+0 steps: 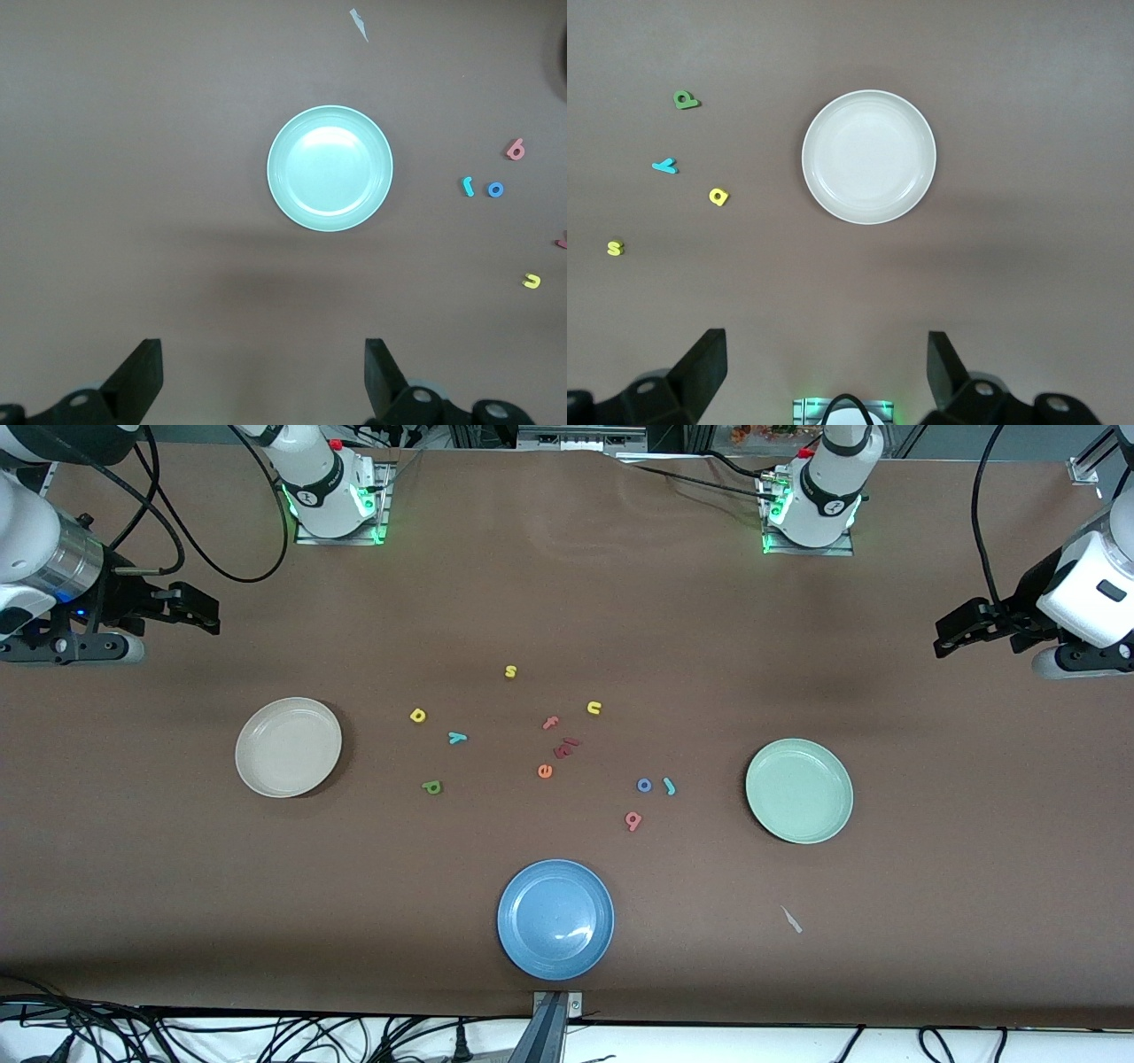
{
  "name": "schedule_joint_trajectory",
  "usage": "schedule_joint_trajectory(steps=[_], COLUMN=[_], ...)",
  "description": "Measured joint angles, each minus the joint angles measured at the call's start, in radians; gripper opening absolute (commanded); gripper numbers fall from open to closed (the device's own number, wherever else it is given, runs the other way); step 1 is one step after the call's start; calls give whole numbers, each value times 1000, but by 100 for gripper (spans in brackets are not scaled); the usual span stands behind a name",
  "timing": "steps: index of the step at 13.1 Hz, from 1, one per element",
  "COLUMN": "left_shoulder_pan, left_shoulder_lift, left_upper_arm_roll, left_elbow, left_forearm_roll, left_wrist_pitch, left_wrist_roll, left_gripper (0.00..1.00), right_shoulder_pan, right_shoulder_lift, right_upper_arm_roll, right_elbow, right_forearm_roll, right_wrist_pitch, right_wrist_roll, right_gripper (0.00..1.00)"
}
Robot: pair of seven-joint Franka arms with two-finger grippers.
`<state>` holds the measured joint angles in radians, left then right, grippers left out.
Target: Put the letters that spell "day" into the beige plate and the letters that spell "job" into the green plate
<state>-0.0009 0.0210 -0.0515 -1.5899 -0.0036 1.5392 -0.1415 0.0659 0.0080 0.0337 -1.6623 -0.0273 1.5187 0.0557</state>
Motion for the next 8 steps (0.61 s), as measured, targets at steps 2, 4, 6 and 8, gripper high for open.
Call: schedule_joint_trajectory(steps=[2,4,6,8], left_shoulder_pan=[0,0,-1,-11], left_shoulder_lift=[0,0,0,6], left_upper_arm_roll=[0,-1,-2,-5], left_elbow=[0,0,0,0], left_forearm_roll=[0,0,0,0], left_wrist_pitch=[0,0,0,1], left_wrist_roll=[0,0,1,8], left_gripper=[100,100,100,100], right_shoulder_pan=[0,0,1,2], right_shoulder_lift=[0,0,0,0], right_upper_arm_roll=[0,0,1,2], right_elbow=[0,0,0,0], right_forearm_roll=[0,0,0,0], right_wrist_pitch=[0,-3,-7,-8], right_wrist_roll=[0,0,0,0], right_gripper=[100,100,100,100])
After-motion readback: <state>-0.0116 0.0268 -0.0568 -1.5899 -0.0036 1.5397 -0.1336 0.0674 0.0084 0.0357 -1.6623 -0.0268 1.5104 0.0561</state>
